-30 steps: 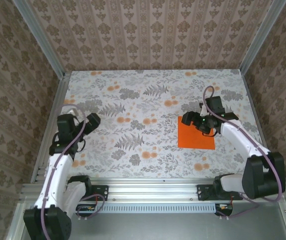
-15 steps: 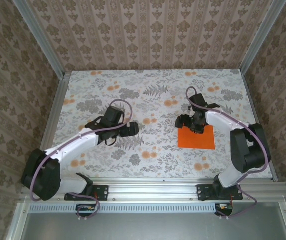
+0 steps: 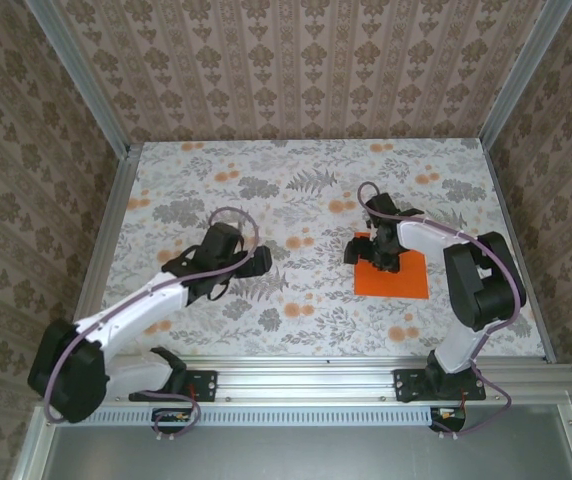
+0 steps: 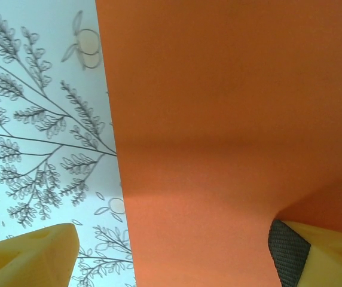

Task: Fold a paper plane with a square sheet of paper (pick it up from the middle)
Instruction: Move the square sheet of paper to the center of the table.

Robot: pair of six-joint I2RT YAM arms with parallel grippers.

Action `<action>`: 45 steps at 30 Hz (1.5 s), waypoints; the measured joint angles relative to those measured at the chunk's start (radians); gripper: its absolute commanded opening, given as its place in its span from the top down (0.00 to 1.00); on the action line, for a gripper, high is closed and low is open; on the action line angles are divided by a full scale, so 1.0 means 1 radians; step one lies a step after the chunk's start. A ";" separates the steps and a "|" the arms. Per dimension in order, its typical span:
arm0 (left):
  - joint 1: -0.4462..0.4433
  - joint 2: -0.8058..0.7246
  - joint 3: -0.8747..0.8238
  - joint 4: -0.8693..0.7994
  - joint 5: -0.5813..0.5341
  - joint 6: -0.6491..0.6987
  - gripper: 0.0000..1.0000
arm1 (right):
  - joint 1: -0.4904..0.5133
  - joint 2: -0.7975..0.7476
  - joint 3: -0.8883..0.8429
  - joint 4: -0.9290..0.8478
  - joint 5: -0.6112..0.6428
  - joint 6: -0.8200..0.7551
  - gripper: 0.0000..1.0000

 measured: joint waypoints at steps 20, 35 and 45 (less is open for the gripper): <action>0.035 -0.269 -0.171 0.042 -0.084 -0.064 0.00 | 0.162 0.049 0.202 -0.044 0.074 -0.001 0.12; 0.073 -0.072 -0.112 0.060 0.101 -0.070 0.00 | 0.079 0.118 0.192 -0.099 0.143 -0.045 0.14; 0.068 0.085 0.001 0.059 0.151 -0.066 0.00 | 0.184 0.141 0.183 -0.080 0.120 -0.007 0.15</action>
